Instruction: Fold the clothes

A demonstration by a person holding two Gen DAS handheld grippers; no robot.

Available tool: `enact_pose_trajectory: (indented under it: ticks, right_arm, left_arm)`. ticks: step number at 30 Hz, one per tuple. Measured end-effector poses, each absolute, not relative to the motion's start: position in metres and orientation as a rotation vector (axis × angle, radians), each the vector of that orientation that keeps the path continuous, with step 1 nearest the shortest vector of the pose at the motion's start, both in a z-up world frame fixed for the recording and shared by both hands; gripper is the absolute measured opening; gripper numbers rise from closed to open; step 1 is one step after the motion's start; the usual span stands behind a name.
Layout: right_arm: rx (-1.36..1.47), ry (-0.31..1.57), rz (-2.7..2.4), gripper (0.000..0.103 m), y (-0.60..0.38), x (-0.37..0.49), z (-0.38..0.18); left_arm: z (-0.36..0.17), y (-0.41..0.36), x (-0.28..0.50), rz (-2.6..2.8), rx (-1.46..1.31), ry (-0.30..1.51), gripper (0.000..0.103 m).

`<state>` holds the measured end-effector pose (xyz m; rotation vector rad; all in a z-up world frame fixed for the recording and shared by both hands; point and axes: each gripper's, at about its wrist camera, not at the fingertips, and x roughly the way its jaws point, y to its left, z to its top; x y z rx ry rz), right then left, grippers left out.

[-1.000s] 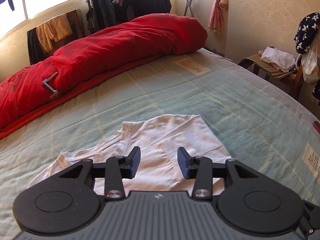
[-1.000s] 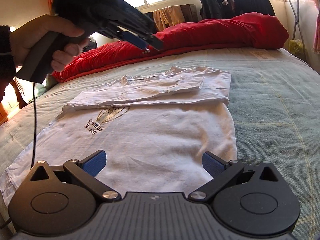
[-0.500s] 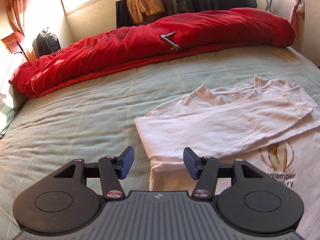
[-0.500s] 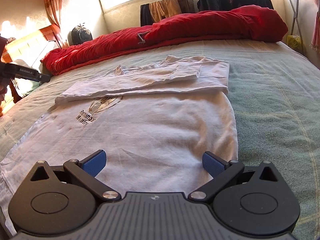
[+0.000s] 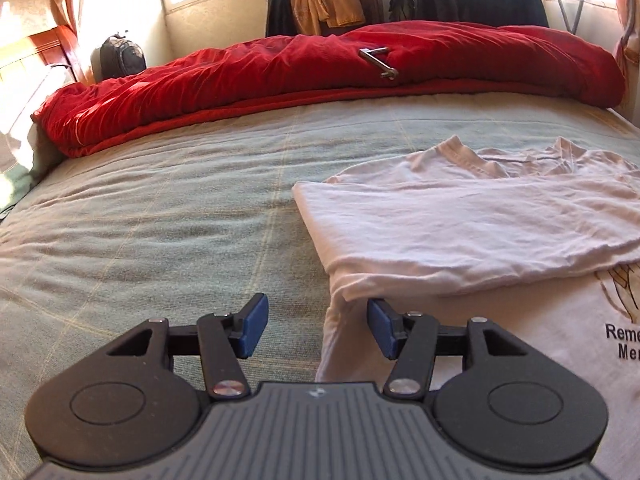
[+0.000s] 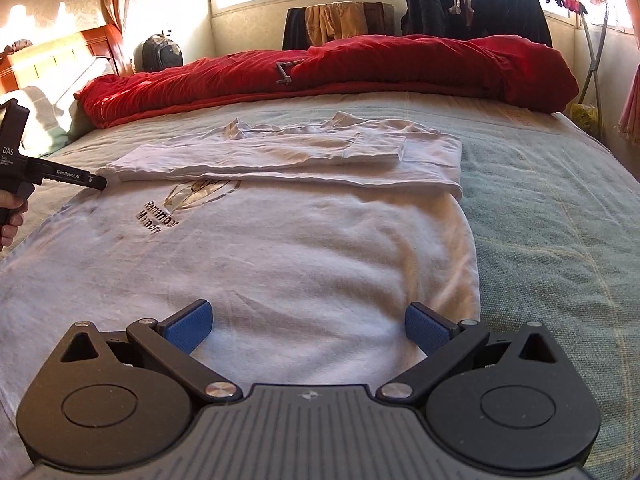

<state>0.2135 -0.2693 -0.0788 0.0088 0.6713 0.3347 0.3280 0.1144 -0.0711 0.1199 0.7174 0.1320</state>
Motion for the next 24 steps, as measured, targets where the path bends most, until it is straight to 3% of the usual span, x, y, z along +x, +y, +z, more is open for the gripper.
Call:
enact_pose_trajectory:
  ticks: [5, 11, 16, 24]
  right_arm:
    - [0.014, 0.670, 0.337, 0.103, -0.270, 0.214, -0.078]
    - [0.013, 0.670, 0.337, 0.103, -0.270, 0.214, -0.078]
    - [0.008, 0.669, 0.335, 0.103, -0.269, 0.213, -0.079]
    - [0.017, 0.674, 0.341, 0.103, -0.271, 0.213, -0.077]
  left_arm:
    - [-0.074, 0.131, 0.322, 0.171, 0.040, 0.708, 0.062]
    - [-0.046, 0.126, 0.313, 0.155, 0.031, 0.652, 0.059]
    - [-0.025, 0.127, 0.330, -0.049, -0.233, 0.610, 0.059]
    - [-0.077, 0.140, 0.347, -0.041, -0.420, 0.751, 0.049]
